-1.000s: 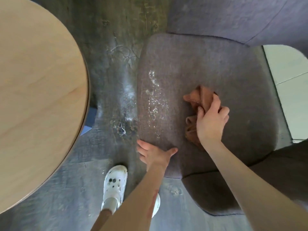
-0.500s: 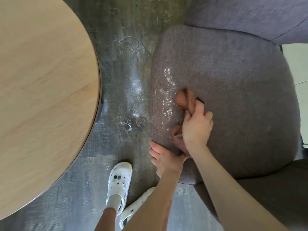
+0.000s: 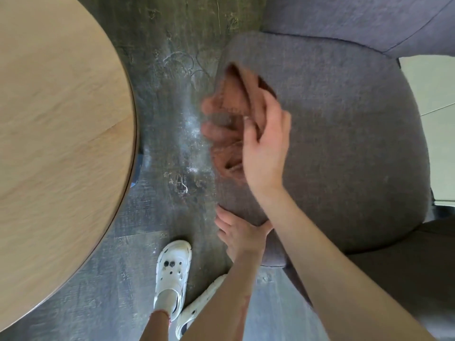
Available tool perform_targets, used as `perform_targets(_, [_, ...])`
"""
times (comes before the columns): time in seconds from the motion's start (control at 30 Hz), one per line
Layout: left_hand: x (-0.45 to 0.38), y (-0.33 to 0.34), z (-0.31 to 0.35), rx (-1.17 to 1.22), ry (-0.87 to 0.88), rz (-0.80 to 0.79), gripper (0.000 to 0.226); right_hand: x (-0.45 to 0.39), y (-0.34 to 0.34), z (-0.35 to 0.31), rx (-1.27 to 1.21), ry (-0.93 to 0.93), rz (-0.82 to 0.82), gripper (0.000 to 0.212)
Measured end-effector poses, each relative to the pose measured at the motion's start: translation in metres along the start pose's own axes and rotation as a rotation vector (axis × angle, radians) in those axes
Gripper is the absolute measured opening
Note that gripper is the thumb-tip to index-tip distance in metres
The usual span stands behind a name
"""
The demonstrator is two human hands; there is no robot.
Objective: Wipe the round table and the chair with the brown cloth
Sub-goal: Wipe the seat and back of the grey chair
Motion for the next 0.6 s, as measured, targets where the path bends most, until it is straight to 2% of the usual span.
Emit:
perform_targets(0.07, [0.004,-0.005,0.003,-0.003,-0.043,-0.051,0.123,-0.017,-0.035,0.033,0.176,-0.041,0.061,0.047])
perform_targets(0.13, [0.006,-0.007,0.004,-0.034,-0.037,-0.056,0.127,-0.027,-0.057,0.061,0.331,-0.005,0.048,0.047])
perform_targets(0.2, [0.006,-0.006,0.005,-0.035,-0.044,-0.068,0.128,-0.032,-0.069,0.085,0.465,0.108,0.001,0.047])
perform_targets(0.33, [0.006,-0.008,0.006,-0.021,-0.045,-0.074,0.128,-0.033,-0.063,0.114,0.635,0.222,-0.167,0.048])
perform_targets(0.5, [0.003,-0.005,0.004,-0.039,-0.030,-0.078,0.128,-0.059,-0.027,0.112,0.589,0.511,-0.101,0.038])
perform_targets(0.6, [0.001,-0.003,0.003,-0.047,-0.034,-0.085,0.127,-0.065,0.012,0.082,0.595,0.419,-0.197,0.036])
Point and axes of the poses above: each hand's wrist, its own x-axis away from the middle knuckle, its own y-axis out of the palm, z = x × y, the point moved 2 cm from there along -x, towards the middle knuckle, and after that the axes turned 15 degrees about -y, right-handed, at the moved point
